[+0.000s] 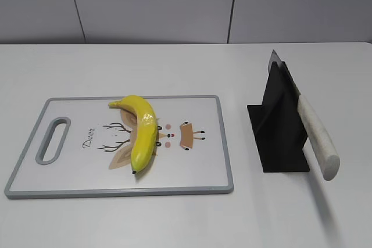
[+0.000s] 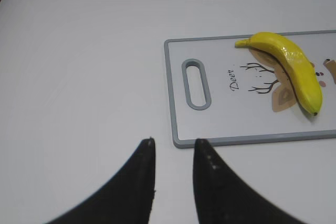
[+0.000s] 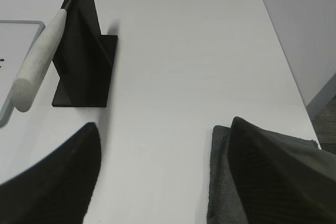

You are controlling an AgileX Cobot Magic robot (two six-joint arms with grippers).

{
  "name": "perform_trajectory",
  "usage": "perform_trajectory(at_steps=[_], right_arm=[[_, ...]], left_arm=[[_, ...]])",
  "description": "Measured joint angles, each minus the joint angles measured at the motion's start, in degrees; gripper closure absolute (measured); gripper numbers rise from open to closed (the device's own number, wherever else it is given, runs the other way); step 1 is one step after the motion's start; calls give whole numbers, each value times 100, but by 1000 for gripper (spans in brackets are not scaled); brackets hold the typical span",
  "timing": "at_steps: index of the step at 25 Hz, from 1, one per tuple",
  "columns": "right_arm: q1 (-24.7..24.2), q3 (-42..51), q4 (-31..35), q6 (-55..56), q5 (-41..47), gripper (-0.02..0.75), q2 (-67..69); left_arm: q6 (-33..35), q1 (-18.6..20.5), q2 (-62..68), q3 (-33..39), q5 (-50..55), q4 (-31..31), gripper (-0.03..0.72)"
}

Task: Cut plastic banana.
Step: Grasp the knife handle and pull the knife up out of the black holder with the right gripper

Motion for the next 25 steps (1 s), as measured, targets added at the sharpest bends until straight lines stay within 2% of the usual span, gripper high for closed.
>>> perform_trajectory(at_steps=[25], right_arm=[[0, 0, 10, 0, 5, 166, 0]], left_arm=[[2, 0, -4, 0, 0, 0, 451]])
